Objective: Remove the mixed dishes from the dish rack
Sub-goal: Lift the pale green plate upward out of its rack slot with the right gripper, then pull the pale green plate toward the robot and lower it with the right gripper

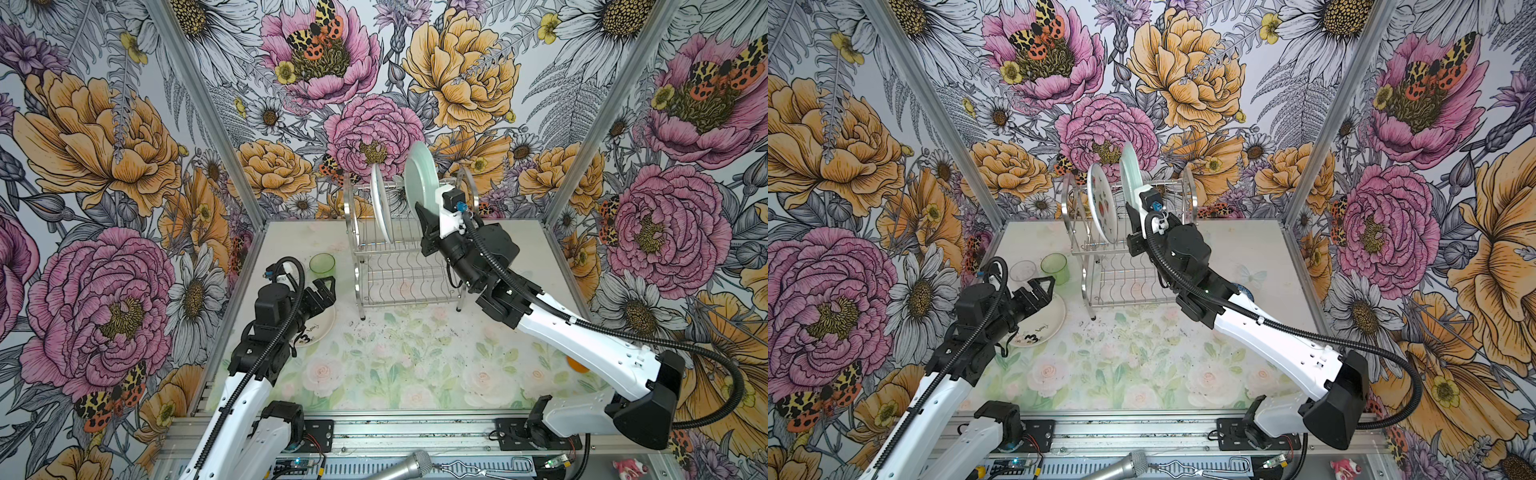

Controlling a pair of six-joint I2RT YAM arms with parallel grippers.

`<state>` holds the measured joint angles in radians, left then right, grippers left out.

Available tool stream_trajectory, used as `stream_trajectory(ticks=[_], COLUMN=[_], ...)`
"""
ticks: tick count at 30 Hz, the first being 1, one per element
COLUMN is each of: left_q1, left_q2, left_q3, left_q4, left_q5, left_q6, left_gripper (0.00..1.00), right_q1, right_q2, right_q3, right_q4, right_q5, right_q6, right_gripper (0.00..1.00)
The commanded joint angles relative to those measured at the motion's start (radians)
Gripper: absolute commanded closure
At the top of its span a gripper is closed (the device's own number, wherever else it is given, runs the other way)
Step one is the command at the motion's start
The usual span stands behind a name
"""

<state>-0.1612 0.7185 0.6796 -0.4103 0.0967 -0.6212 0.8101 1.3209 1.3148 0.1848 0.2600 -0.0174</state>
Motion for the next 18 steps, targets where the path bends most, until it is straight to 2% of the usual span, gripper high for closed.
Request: stream_trajectory(ticks=[1,9,18], left_q1=[0.006,-0.002,-0.032], left_q2=[-0.021,-0.047,-0.087], left_q3=[-0.011,-0.022,-0.025], left_q4=[0.024,-0.010,-0.046], left_q5=[-0.008,-0.026,-0.040], left_q6=[0.000,-0.034,-0.046], left_gripper=[0.01,0.01,0.01], right_q1=[0.002,0.026,0.091], right_q2=[-0.084,-0.151,-0.201], right_q3=[-0.004,-0.061,-0.086], right_q4=[0.127,0.097,0.058], right_q5=[-0.047,-0.127,-0.283], right_q6=[0.008,0.027,0.010], right_gripper=[1.00,1.00,1.00])
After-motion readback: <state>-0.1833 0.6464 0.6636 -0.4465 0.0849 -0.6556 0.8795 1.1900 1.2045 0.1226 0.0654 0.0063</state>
